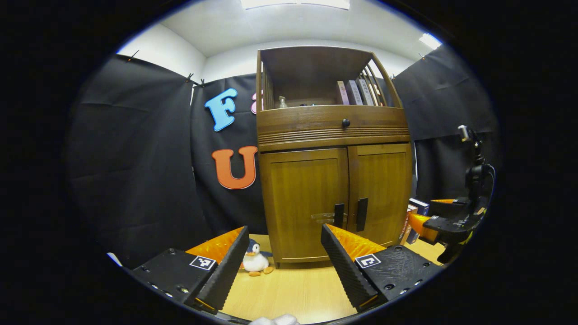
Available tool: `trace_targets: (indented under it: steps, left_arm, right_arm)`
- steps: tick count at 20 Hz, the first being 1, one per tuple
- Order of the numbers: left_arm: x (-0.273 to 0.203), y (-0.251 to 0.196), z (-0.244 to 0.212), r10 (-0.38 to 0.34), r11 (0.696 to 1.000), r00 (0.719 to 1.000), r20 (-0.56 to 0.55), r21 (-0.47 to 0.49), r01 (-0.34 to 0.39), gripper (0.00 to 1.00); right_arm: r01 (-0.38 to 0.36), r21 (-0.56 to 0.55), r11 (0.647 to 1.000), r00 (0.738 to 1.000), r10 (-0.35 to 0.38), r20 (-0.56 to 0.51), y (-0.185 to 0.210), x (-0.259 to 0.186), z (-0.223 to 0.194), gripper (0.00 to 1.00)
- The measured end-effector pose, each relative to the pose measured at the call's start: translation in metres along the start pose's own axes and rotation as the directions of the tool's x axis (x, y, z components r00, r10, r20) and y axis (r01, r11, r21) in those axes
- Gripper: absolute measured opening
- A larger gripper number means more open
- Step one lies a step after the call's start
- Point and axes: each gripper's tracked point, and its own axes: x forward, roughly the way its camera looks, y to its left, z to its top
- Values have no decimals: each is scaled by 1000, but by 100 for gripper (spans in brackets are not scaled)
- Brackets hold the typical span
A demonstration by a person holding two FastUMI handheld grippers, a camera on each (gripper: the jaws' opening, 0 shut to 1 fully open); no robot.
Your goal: Open the right door of the double-door shoe cabinet with the right hand, and open the left door with the left hand.
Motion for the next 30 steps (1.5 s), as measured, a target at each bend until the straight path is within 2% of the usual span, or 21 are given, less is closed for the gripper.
trace_targets:
  steps: [2,7,13,14,15,19,22,25,30]
  left_arm:
    - [-4,10,-1,24,1000,1000,-4,1,-24,96]
    - [-8,21,-4,56,998,998,-20,-4,-56,96]
    - [-8,27,-10,75,997,996,-47,-6,-76,96]
    - [-8,28,-11,79,997,996,-50,-7,-79,96]
    - [-10,30,-12,84,996,995,-53,-7,-84,96]
    - [-13,40,-11,112,994,992,-57,-11,-113,96]
    - [-15,47,-12,131,991,990,-53,-3,-131,96]
    - [-17,49,-11,136,991,989,-53,-6,-136,96]
    - [-21,47,-13,131,991,990,-53,-9,-132,96]
  right_arm:
    - [-37,12,999,999,37,-21,19,22,-5,100]
    - [-63,0,998,997,63,-49,50,85,-13,100]
    - [-46,23,999,995,48,-82,57,146,-14,92]
    - [-48,32,998,994,51,-97,58,155,-15,88]
    - [-41,38,998,994,44,-96,58,164,-14,76]
    - [-40,47,998,991,46,-129,59,187,-16,66]
    - [-11,41,999,992,16,-126,55,195,-16,61]
    - [-4,43,999,992,10,-127,58,197,-16,39]
    - [-16,48,999,990,22,-137,56,197,-18,36]
